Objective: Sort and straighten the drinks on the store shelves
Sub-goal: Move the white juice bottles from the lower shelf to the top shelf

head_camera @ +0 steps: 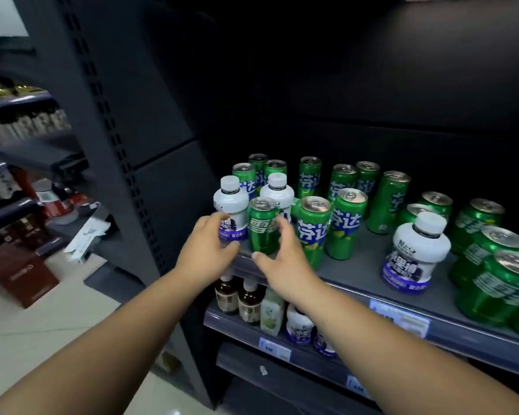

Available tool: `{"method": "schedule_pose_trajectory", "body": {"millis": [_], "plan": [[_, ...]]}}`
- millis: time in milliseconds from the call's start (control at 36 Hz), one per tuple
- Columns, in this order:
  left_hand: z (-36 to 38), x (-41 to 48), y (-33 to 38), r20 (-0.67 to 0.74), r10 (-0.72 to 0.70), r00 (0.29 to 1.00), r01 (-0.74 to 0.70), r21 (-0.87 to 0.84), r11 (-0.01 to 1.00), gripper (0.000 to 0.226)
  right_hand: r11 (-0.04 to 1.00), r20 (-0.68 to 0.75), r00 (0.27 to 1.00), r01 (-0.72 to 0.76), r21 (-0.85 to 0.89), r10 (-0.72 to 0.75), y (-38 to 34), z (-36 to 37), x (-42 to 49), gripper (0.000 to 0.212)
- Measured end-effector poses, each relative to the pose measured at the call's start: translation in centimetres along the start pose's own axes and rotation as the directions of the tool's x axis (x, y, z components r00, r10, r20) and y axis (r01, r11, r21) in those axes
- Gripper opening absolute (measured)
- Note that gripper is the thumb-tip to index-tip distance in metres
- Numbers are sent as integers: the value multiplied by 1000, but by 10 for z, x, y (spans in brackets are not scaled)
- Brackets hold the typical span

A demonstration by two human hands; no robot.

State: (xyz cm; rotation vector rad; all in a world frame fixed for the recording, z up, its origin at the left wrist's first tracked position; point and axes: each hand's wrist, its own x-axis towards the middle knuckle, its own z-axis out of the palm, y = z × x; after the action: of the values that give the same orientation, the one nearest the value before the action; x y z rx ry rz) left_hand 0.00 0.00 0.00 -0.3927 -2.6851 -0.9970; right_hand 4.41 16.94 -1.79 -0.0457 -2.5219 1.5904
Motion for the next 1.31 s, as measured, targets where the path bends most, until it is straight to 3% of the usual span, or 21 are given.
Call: {"method": "schedule_pose_trajectory", "body": {"millis": [139, 361, 500, 750, 1139, 1306], "plan": [[-3, 17, -12, -21, 25, 999, -26, -40, 999, 66, 999, -171, 984, -38, 39, 44, -12, 14, 14, 92], [7, 39, -33, -57, 173, 983, -176, -51, 983, 97, 996, -279, 957, -85, -3, 81, -12, 36, 35, 96], [11, 56, -44, -3, 45, 999, -44, -212, 976, 107, 990, -326, 943, -105, -91, 70, -3, 36, 37, 90], [19, 74, -55, 103, 18, 995, 17, -328, 944, 90, 977, -400, 913, -149, -155, 76, 8, 12, 28, 87], [26, 85, -54, 140, -105, 985, 138, -254, 957, 67, 953, -494, 855, -262, -151, 157, 32, -49, 21, 91], [24, 85, -56, 149, -87, 985, 123, -247, 961, 64, 963, -577, 811, -223, -151, 97, 22, -33, 10, 99]]}}
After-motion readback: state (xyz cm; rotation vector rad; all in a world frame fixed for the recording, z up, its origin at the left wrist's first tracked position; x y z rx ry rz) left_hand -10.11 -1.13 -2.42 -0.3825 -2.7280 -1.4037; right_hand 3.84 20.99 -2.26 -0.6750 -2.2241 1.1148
